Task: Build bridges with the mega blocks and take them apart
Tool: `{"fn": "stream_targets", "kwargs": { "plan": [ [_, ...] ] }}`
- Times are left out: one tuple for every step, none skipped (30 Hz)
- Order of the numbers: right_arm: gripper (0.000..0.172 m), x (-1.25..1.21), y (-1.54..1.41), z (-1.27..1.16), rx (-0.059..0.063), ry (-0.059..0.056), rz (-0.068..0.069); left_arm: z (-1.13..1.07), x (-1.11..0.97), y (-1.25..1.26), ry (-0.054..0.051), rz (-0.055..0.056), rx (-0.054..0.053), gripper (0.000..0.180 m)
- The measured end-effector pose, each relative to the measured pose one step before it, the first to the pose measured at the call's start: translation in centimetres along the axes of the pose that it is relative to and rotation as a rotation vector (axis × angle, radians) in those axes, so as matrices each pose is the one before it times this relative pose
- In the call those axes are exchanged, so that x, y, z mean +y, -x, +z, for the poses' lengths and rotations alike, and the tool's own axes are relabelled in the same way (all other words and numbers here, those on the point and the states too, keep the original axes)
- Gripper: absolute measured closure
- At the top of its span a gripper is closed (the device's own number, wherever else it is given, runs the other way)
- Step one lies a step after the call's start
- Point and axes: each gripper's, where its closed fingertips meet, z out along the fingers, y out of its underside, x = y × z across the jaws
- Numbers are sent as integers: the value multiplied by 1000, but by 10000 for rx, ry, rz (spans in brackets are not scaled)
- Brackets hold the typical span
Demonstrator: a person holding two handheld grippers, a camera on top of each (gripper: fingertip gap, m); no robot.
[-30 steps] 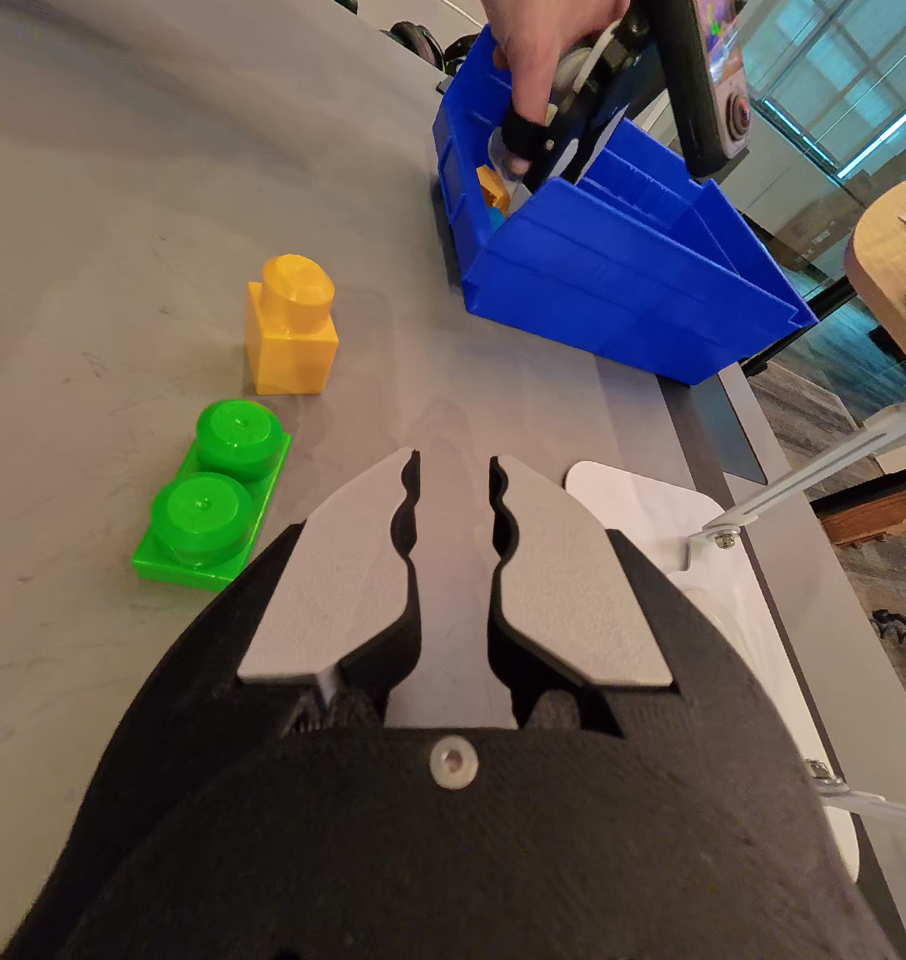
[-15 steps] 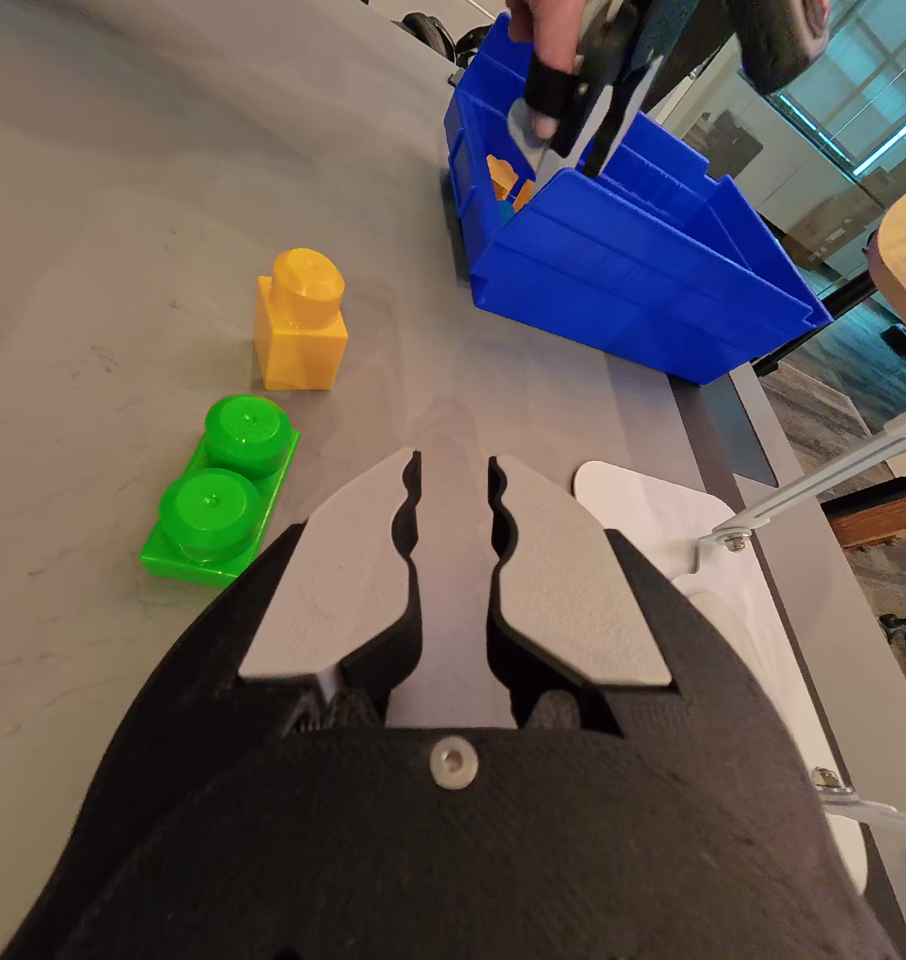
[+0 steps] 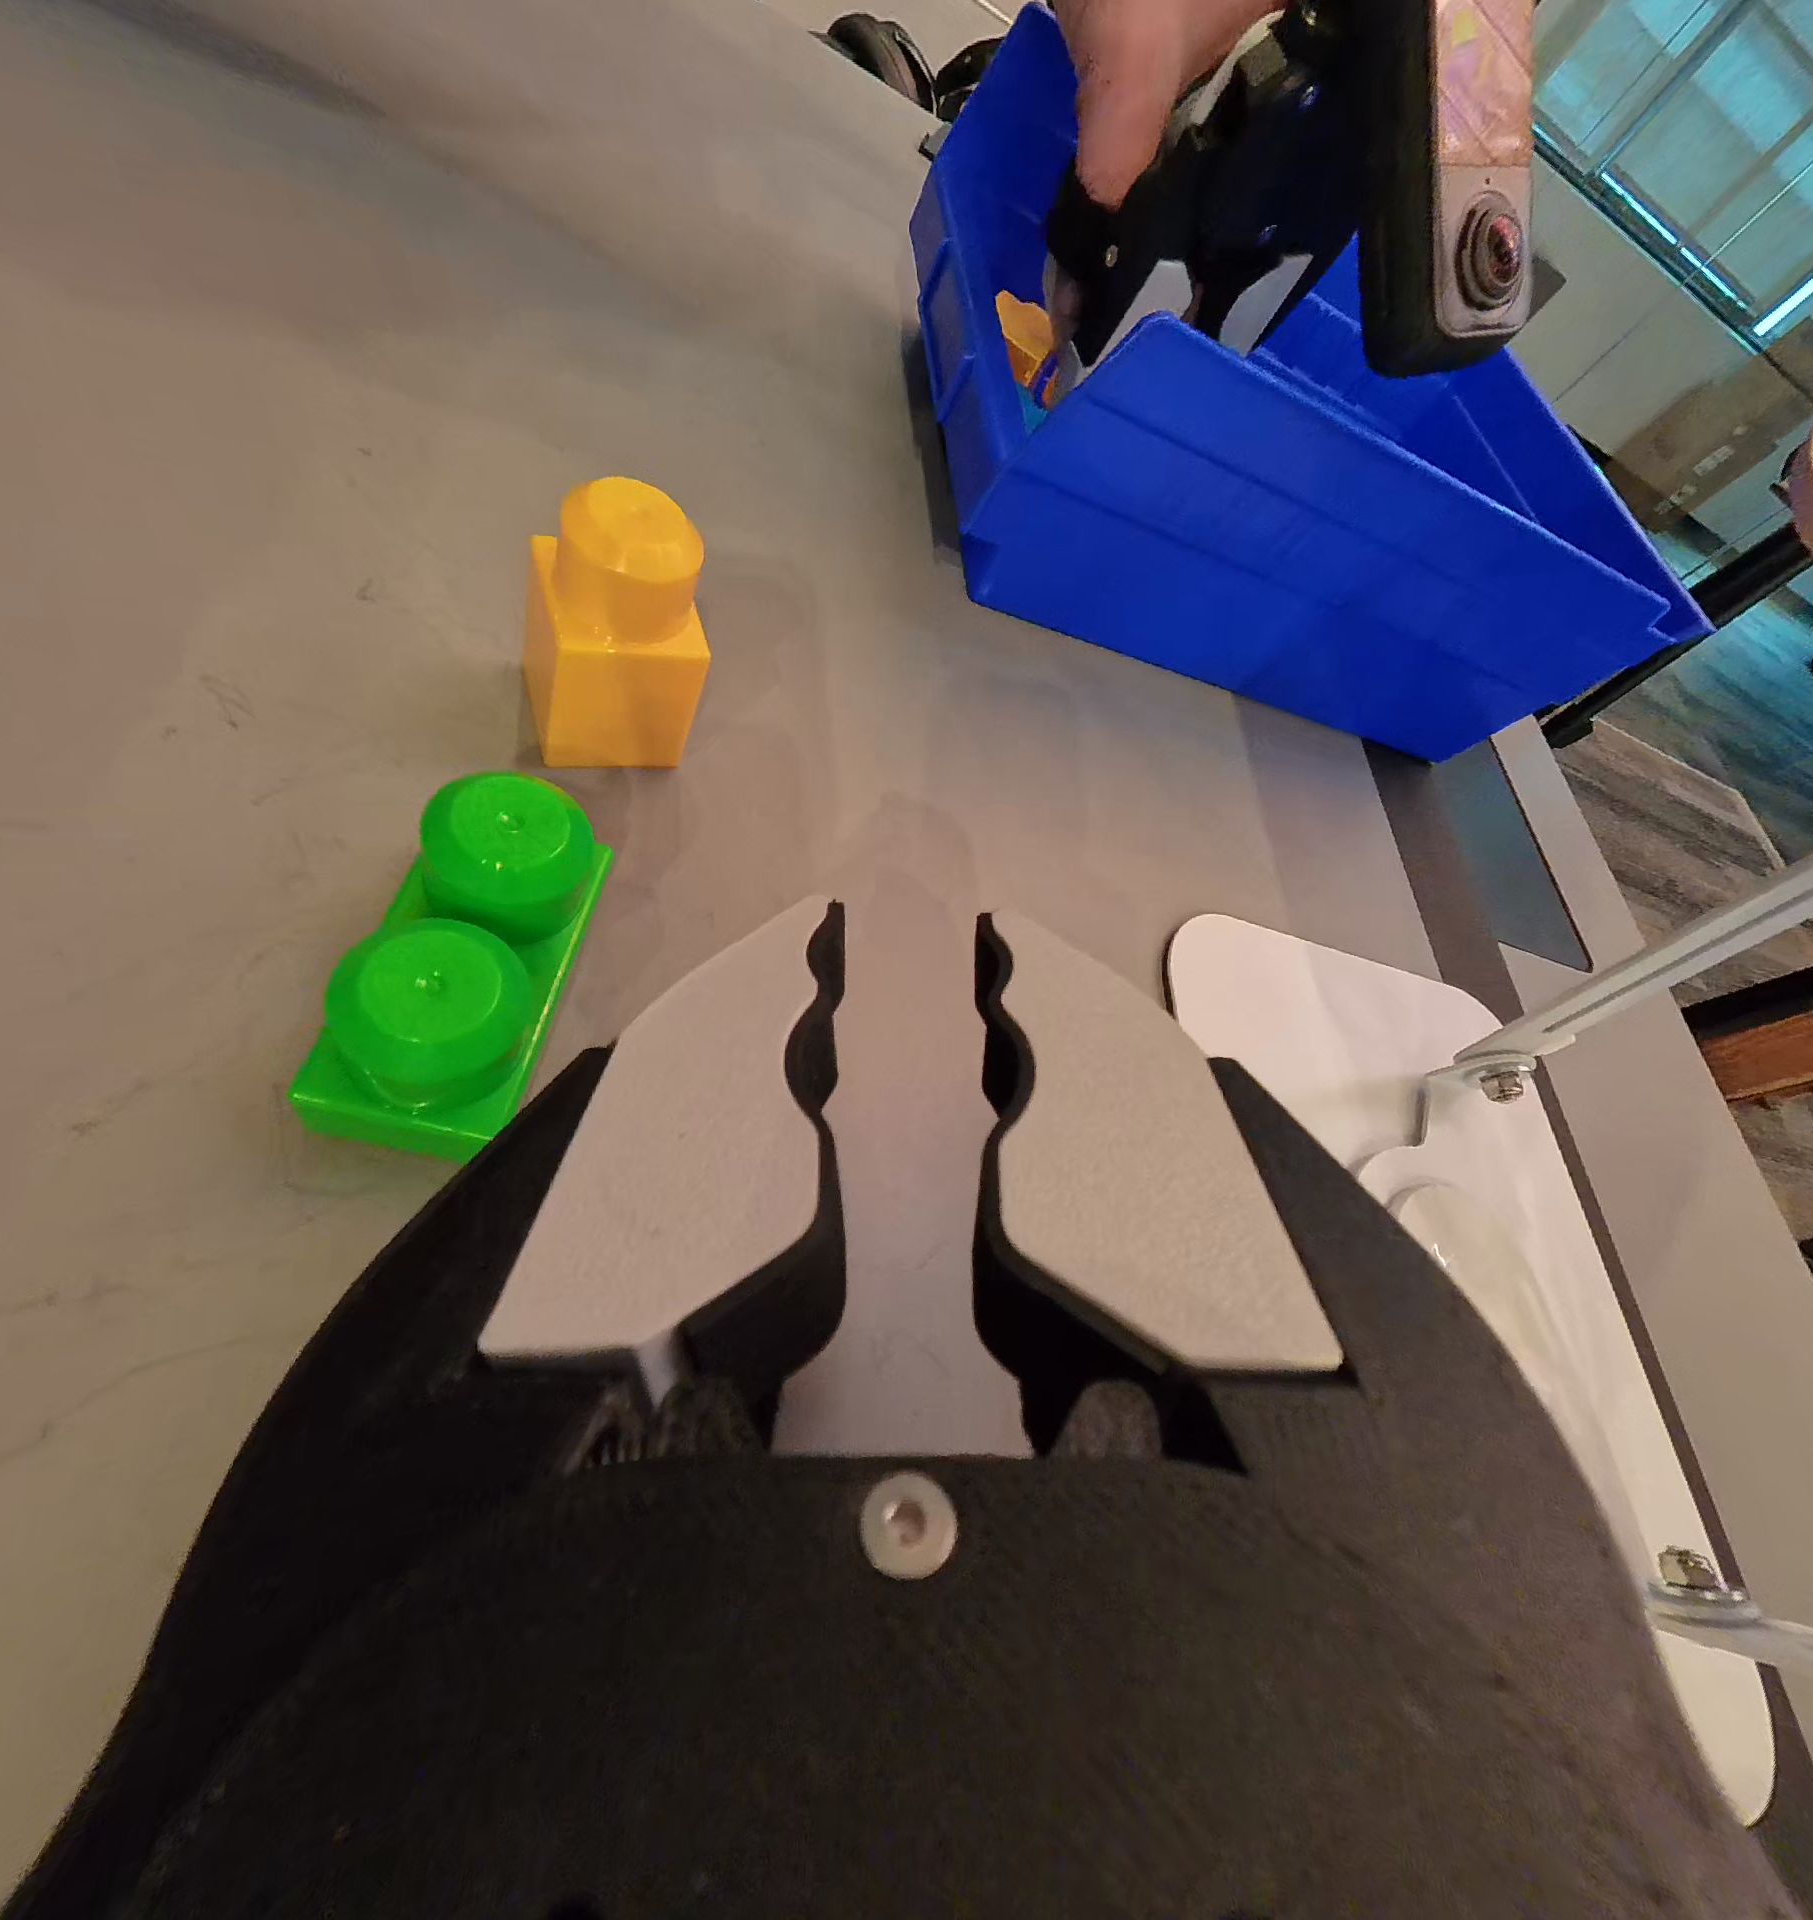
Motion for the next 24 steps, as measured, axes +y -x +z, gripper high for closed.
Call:
{"fn": "stream_targets", "kwargs": {
  "plan": [
    [148,-17,-14,-21,5,-15,17,-335,-82,209,-207,-215,-119,142],
    [148,3,-22,-7,7,0,14,-556,-162,360,-315,-287,-235,142],
    [148,7,6,-1,-10,-3,16,-688,-94,222,-294,-282,-162,142],
    [148,12,11,-7,-12,-13,17,-792,-141,249,-352,-159,-235,142],
    [148,-8,-5,-1,-3,-9,20,-869,-272,263,-449,-125,-283,142],
    [148,-6,-35,-6,11,-4,20,-875,-303,-110,-429,-144,-33,142],
    [148,-14,-25,4,4,-6,21,-884,-427,-424,-485,-94,126,142],
    [148,0,4,15,-6,-1,19,-911,-529,-246,-530,-125,-50,142],
    [148,1,4,10,-1,3,14,-839,-458,-357,-435,-148,-9,142],
    [148,-12,12,-1,0,3,9,-811,-486,-561,-436,-66,44,142],
    [148,-32,2,-3,4,-3,-4,-807,-593,-593,-490,-56,-8,142],
    [148,-31,19,-10,3,-8,-13,-775,-543,-601,-452,-135,-27,142],
    [148,-21,17,-5,2,1,-7,-751,-446,-754,-387,-106,39,142],
    [148,-22,22,-4,0,0,-3,-770,-539,-915,-477,-68,73,142],
    [148,-19,5,-7,4,-3,-5,-746,-654,-1118,-560,-146,163,142],
    [148,-16,2,6,-1,-3,5,-664,-610,-1219,-509,-185,185,142],
    [148,-13,21,2,-21,-13,23,-559,-640,-1398,-541,-139,228,142],
    [148,0,29,12,-32,-13,35,-435,-676,-1600,-597,-163,324,142],
    [148,10,-13,21,-12,-6,37,-219,-505,-1589,-534,-192,298,142],
    [148,-1,-37,-13,3,-12,33,-23,-256,-1467,-433,-176,217,142],
    [148,-29,-34,-20,4,-18,36,174,-109,-1462,-399,-194,238,143],
    [148,-19,-27,-23,2,-20,39,409,8,-1429,-384,-216,281,142],
    [148,-25,-19,-18,0,-18,33,597,286,-1237,-236,-125,229,142],
    [148,-14,-5,-13,-5,-10,24,668,407,-1022,-157,-31,152,142]
  ]
}}
